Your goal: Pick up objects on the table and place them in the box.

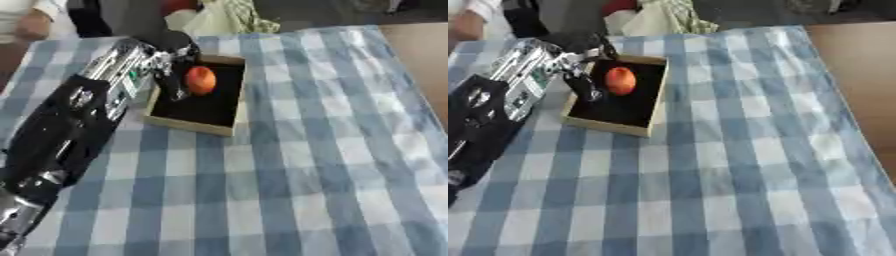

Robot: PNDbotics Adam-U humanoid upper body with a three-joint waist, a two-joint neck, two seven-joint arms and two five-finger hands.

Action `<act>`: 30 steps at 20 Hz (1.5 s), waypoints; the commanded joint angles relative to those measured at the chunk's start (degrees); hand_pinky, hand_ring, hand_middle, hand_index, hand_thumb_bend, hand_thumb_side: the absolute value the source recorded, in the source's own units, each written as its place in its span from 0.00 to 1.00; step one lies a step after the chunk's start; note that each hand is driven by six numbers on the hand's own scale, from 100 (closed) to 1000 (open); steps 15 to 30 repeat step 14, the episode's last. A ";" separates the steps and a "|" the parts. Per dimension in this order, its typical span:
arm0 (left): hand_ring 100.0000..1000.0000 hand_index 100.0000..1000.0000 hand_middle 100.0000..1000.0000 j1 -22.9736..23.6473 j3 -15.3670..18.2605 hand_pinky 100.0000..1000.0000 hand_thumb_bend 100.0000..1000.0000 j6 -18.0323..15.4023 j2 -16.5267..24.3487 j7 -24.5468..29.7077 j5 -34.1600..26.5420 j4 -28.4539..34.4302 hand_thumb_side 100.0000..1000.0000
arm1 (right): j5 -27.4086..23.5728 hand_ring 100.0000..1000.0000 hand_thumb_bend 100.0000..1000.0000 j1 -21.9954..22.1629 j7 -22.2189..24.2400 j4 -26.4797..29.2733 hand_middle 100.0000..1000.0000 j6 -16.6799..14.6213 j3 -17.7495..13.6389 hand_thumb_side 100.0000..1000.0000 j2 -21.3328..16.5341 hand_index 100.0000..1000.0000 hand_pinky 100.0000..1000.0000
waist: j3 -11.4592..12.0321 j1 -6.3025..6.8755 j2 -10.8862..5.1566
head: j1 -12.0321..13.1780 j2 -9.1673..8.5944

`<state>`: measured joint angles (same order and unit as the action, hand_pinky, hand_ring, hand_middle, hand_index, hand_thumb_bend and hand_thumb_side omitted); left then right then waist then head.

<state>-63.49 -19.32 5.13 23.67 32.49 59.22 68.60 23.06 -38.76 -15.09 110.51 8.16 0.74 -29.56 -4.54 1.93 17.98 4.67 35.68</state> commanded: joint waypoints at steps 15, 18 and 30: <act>0.78 0.81 0.77 11.60 9.54 0.75 0.45 8.08 19.08 -2.78 -15.22 39.58 0.20 | 0.97 0.68 0.08 0.80 -0.86 0.96 0.71 0.10 -1.44 0.94 -2.91 0.78 0.69 | 2.14 -0.45 -2.87 | -3.07 1.55; 0.78 0.81 0.77 11.60 9.54 0.75 0.45 8.08 19.08 -2.78 -15.22 39.58 0.20 | 0.97 0.68 0.08 0.80 -0.86 0.96 0.71 0.10 -1.44 0.94 -2.91 0.78 0.69 | 2.14 -0.45 -2.87 | -3.07 1.55; 0.78 0.81 0.77 11.60 9.54 0.75 0.45 8.08 19.08 -2.78 -15.22 39.58 0.20 | 0.97 0.68 0.08 0.80 -0.86 0.96 0.71 0.10 -1.44 0.94 -2.91 0.78 0.69 | 2.14 -0.45 -2.87 | -3.07 1.55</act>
